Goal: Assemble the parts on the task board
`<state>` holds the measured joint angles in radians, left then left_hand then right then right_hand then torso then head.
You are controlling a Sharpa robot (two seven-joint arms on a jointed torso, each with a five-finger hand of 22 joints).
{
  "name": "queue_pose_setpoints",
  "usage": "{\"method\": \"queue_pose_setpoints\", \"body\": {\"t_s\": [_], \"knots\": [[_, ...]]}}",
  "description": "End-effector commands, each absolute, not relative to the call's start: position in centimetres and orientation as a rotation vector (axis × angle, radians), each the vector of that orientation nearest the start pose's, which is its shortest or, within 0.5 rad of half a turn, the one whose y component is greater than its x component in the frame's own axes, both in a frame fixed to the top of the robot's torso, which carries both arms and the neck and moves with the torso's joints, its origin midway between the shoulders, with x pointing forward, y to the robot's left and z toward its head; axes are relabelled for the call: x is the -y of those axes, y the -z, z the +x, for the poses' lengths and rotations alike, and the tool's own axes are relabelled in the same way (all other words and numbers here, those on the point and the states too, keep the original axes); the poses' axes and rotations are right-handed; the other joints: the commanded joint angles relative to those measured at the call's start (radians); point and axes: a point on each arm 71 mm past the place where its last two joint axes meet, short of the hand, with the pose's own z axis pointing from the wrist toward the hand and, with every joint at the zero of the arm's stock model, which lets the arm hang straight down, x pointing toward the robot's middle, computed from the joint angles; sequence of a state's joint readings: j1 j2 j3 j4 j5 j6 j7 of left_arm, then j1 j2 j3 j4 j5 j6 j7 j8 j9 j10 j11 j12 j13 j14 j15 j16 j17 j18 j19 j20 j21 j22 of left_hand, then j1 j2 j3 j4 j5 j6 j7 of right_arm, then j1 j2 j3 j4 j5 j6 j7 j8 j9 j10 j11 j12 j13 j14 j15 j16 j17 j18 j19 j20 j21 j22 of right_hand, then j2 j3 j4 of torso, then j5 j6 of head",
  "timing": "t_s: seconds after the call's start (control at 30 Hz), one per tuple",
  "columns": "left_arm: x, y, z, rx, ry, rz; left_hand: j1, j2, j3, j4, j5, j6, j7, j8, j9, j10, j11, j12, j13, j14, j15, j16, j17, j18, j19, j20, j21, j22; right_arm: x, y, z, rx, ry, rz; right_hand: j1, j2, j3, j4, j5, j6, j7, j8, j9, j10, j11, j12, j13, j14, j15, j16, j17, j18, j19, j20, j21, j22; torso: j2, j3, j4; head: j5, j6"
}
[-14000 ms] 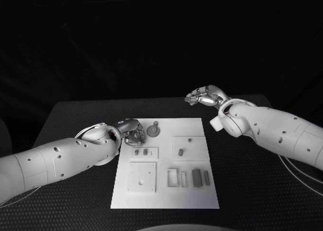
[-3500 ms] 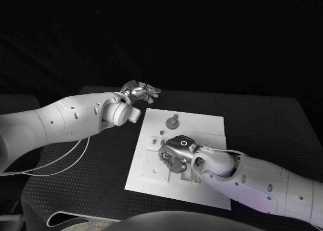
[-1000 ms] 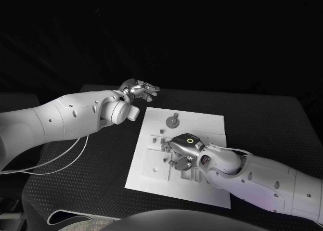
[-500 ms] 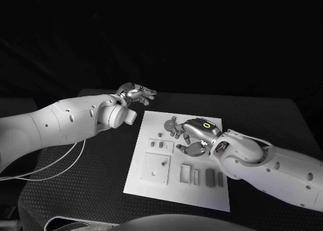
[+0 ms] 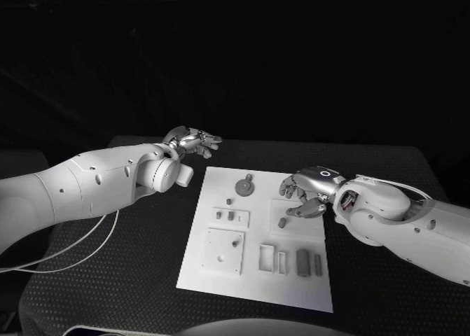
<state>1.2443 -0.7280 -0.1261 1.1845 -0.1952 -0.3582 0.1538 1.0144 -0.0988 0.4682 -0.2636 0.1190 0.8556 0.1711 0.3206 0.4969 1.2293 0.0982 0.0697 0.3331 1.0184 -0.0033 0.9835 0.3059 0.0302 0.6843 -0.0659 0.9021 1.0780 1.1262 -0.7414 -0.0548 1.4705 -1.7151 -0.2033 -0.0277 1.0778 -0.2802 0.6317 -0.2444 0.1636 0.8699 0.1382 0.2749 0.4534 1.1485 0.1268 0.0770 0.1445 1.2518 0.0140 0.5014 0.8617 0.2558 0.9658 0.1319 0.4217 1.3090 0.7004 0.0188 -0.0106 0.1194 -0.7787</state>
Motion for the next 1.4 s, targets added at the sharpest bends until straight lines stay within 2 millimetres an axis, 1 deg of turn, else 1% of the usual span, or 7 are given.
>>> {"method": "queue_pose_setpoints", "body": {"t_s": [0.03, 0.63, 0.67, 0.7, 0.77, 1.1, 1.4], "knots": [[-26.0, 21.4, 54.4, -1.566, 1.072, -1.07, -0.003, -0.002, -0.003, 0.004, -0.007, -0.005, 0.0, 0.005, -0.001, -0.009, -0.001, 0.0, -0.001, 0.005, 0.0, -0.005, 0.001, -0.003, -0.001, -0.035, -0.005, 0.001, 15.2, 24.0, 46.4, -1.77, -0.581, -0.603, -0.008, 0.001, -0.009, 0.0, -0.003, -0.005, -0.005, -0.003, -0.002, -0.008, -0.002, -0.005, -0.002, -0.008, 0.0, -0.004, 0.001, 0.006, -0.008, 0.003, -0.004, 0.0, 0.001, 0.0009, 0.001, -0.002, -0.002], [-26.1, 21.4, 54.4, -1.566, 1.073, -1.07, -0.003, -0.001, -0.003, 0.004, -0.007, -0.005, 0.0, 0.006, -0.002, -0.009, -0.001, 0.0, -0.001, 0.006, 0.0, -0.006, 0.002, -0.003, 0.0, -0.035, -0.005, 0.002, 14.3, 26.2, 45.0, -1.811, -0.575, -0.686, 0.012, 0.012, -0.007, -0.002, -0.024, 0.007, -0.003, 0.008, 0.0, 0.008, -0.009, 0.005, 0.0, -0.005, -0.006, -0.002, 0.006, 0.006, -0.004, 0.002, -0.006, 0.002, 0.002, -0.0016, 0.0021, -0.004, -0.007], [-26.1, 21.4, 54.4, -1.566, 1.073, -1.07, -0.003, -0.001, -0.003, 0.004, -0.007, -0.005, 0.0, 0.006, -0.002, -0.009, -0.001, 0.001, -0.001, 0.006, 0.0, -0.006, 0.002, -0.003, 0.0, -0.035, -0.005, 0.002, 14.2, 26.3, 45.0, -1.808, -0.579, -0.685, 0.016, 0.013, -0.003, -0.001, -0.031, 0.01, -0.001, 0.01, 0.0, 0.011, -0.01, 0.007, 0.0, -0.004, -0.007, -0.002, 0.006, 0.006, -0.003, 0.001, -0.006, 0.002, 0.002, -0.0016, 0.0021, -0.004, -0.007], [-26.1, 21.4, 54.4, -1.566, 1.073, -1.07, -0.003, -0.001, -0.003, 0.004, -0.007, -0.005, 0.0, 0.006, -0.002, -0.009, -0.001, 0.0, -0.001, 0.006, 0.0, -0.006, 0.003, -0.003, 0.0, -0.035, -0.005, 0.002, 14.1, 26.3, 45.0, -1.802, -0.586, -0.685, 0.032, 0.006, 0.024, 0.009, -0.069, 0.016, 0.017, 0.013, -0.001, 0.021, -0.011, 0.011, 0.002, 0.003, -0.009, 0.0, 0.007, 0.006, 0.006, -0.001, -0.005, 0.001, 0.002, -0.0011, 0.0018, -0.004, -0.008], [-26.1, 21.4, 54.4, -1.566, 1.074, -1.069, -0.003, -0.001, -0.003, 0.005, -0.007, -0.005, 0.0, 0.006, -0.002, -0.009, -0.001, 0.001, -0.001, 0.006, 0.0, -0.006, 0.003, -0.003, 0.0, -0.035, -0.005, 0.002, 13.8, 26.4, 44.8, -1.799, -0.595, -0.686, 0.044, 0.007, 0.057, 0.026, -0.092, 0.026, 0.022, 0.017, -0.002, 0.032, -0.014, 0.015, 0.003, 0.012, -0.013, 0.001, 0.007, 0.006, 0.015, -0.003, -0.003, 0.001, 0.002, -0.0009, 0.0021, -0.004, -0.008], [-26.1, 21.4, 54.4, -1.568, 1.074, -1.07, -0.003, -0.001, -0.003, 0.005, -0.007, -0.005, 0.0, 0.006, -0.002, -0.009, -0.001, 0.0, -0.001, 0.006, 0.0, -0.006, 0.003, -0.003, 0.0, -0.035, -0.006, 0.002, 13.3, 26.9, 44.7, -1.799, -0.601, -0.699, 0.06, 0.02, 0.134, 0.075, -0.115, 0.079, 0.006, 0.048, 0.006, 0.091, -0.035, 0.04, 0.016, 0.031, -0.029, 0.007, 0.015, 0.006, 0.037, -0.013, 0.005, 0.008, 0.001, -0.0018, 0.0021, -0.003, -0.013], [-26.1, 21.4, 54.4, -1.57, 1.074, -1.071, -0.004, 0.0, -0.003, 0.006, -0.008, -0.005, 0.0, 0.006, -0.003, -0.009, -0.001, 0.0, -0.001, 0.006, 0.0, -0.006, 0.004, -0.003, 0.0, -0.035, -0.006, 0.003, 13.2, 26.9, 44.8, -1.751, -0.6, -0.699, 0.082, 0.052, 0.199, 0.092, -0.115, 0.134, -0.018, 0.08, 0.022, 0.152, -0.057, 0.069, 0.036, 0.047, -0.047, 0.016, 0.025, 0.006, 0.058, -0.023, 0.014, 0.011, 0.001, -0.0011, 0.0018, -0.002, -0.015]]}}
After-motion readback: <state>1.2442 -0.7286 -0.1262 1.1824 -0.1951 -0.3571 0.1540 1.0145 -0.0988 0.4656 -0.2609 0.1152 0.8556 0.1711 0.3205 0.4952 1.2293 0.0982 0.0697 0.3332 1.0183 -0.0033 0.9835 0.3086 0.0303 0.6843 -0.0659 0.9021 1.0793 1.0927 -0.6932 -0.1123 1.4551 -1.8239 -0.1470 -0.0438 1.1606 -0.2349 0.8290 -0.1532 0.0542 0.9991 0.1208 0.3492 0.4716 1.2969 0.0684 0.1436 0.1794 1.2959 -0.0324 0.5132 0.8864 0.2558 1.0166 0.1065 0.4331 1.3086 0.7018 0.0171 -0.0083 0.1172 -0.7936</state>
